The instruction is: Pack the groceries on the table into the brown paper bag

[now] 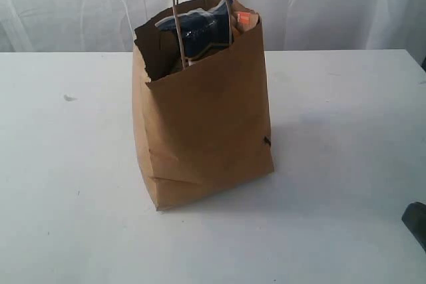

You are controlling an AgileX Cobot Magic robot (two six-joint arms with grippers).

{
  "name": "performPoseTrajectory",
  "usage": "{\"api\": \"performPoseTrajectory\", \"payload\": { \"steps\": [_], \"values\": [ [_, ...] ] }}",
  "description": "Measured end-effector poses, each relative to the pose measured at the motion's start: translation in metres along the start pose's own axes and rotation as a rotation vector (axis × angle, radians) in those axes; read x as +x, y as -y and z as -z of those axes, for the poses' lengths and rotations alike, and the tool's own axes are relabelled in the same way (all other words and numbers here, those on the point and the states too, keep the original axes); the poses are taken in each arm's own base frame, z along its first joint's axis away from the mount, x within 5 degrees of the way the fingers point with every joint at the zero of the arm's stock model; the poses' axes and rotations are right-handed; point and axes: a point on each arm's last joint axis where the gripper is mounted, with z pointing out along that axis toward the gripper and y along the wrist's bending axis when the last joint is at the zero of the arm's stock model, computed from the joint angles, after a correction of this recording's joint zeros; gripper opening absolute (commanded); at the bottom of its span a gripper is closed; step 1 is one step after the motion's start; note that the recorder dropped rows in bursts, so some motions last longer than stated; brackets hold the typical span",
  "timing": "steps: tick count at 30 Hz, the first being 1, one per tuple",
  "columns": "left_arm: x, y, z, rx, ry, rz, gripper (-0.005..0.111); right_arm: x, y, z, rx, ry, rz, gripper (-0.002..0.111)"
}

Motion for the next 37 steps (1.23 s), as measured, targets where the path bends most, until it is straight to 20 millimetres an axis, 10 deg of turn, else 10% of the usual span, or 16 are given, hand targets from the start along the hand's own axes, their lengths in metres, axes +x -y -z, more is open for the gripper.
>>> {"api": "performPoseTrajectory", "payload": {
  "steps": [37],
  "values": [
    [0.0000, 0.0000, 0.0000, 0.000, 0.000, 0.000, 0.000, -0.0003, 0.0005, 0.0003, 0.009, 0.006, -0.001, 0.000]
  ]
}}
